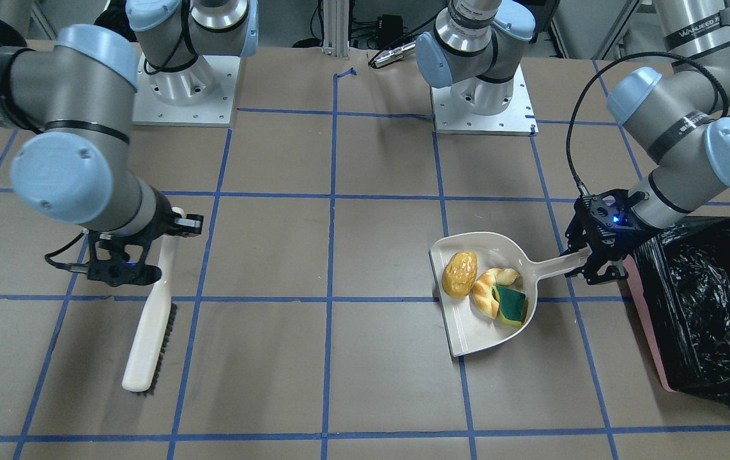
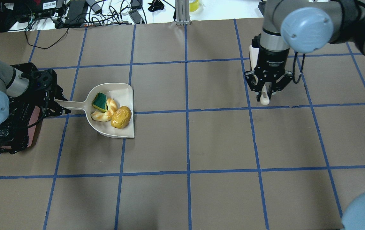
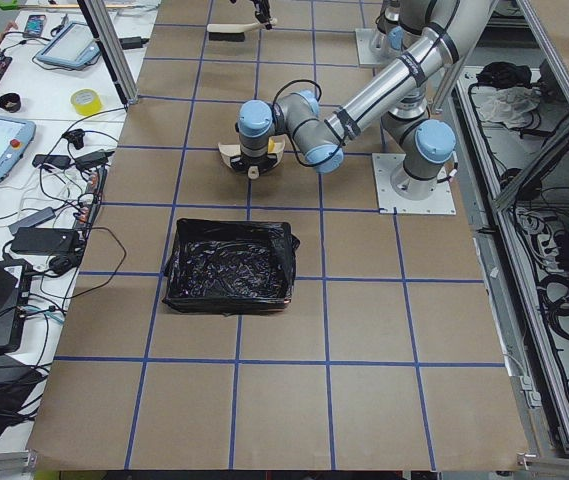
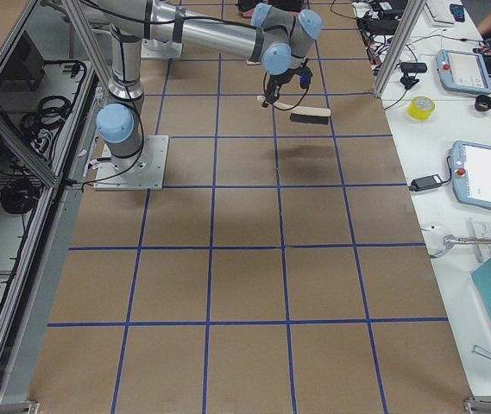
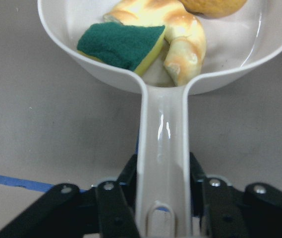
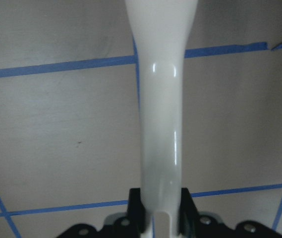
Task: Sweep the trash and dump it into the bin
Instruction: 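Carry the loaded dustpan over the black bin with the left gripper and tip it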
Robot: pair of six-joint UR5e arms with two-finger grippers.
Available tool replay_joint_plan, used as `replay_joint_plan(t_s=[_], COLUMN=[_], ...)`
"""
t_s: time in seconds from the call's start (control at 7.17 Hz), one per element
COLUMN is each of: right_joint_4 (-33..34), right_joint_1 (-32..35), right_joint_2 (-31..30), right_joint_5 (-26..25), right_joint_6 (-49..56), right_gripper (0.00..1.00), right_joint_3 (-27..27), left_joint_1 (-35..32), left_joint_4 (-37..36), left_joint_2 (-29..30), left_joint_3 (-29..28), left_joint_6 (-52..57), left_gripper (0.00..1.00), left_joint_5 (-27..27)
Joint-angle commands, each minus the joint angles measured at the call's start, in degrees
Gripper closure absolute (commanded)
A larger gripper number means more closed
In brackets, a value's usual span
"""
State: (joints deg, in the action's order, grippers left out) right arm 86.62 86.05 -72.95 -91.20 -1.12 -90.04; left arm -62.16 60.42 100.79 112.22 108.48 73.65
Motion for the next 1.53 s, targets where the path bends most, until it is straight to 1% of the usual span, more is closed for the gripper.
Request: replay_joint_plan(t_s=[0.0, 0.14, 0.28, 0.42, 0.56, 0.84, 0.98, 1.12, 1.26, 1.4], right_joint_4=[7.0, 11.6, 13.3, 16.1, 17.6, 17.4, 17.1, 17.3, 17.6, 17.6], right_joint_1=[-12.4, -14.9, -15.7, -15.9, -16.4, -17.0, -17.2, -18.1, -18.5, -18.5], right_joint_2=[-0.1, 0.6, 1.0, 1.8, 3.4, 4.7, 4.7, 4.7, 4.6, 4.6], right_joint_5=[-1.2, -2.8, -3.1, -6.8, -7.3, -7.6, -7.5, -7.6, -7.6, -7.5], right_joint_6=[16.5, 19.4, 20.7, 23.2, 23.5, 25.1, 24.6, 24.4, 24.4, 24.3], right_gripper=[1.00, 1.00, 1.00, 1.00, 1.00, 1.00, 1.00, 1.00, 1.00, 1.00], right_joint_3=[-5.0, -6.9, -7.5, -7.5, -7.5, -7.6, -8.0, -9.1, -9.5, -9.5], left_joint_1=[1.8, 2.6, 2.7, 3.2, 4.7, 6.1, 6.2, 7.8, 11.8, 15.7], left_joint_4=[1.3, 1.5, 1.5, 1.9, 2.9, 3.4, 4.3, 9.5, 15.1, 22.2], left_joint_2=[0.0, 0.1, 0.0, 0.0, 0.0, -0.1, -0.8, -1.6, -2.2, -3.0], left_joint_3=[-0.1, -0.1, -0.1, -0.1, -0.1, -0.3, -1.5, -4.4, -8.2, -11.4], left_joint_6=[0.0, 0.1, 0.1, 0.0, 0.0, 0.0, -0.1, -0.1, 0.1, 0.9], left_gripper=[1.00, 1.00, 1.00, 1.00, 1.00, 1.00, 1.00, 1.00, 1.00, 1.00], left_joint_5=[-3.4, -4.6, -5.0, -5.6, -8.3, -8.7, -8.6, -8.6, -8.7, -9.0])
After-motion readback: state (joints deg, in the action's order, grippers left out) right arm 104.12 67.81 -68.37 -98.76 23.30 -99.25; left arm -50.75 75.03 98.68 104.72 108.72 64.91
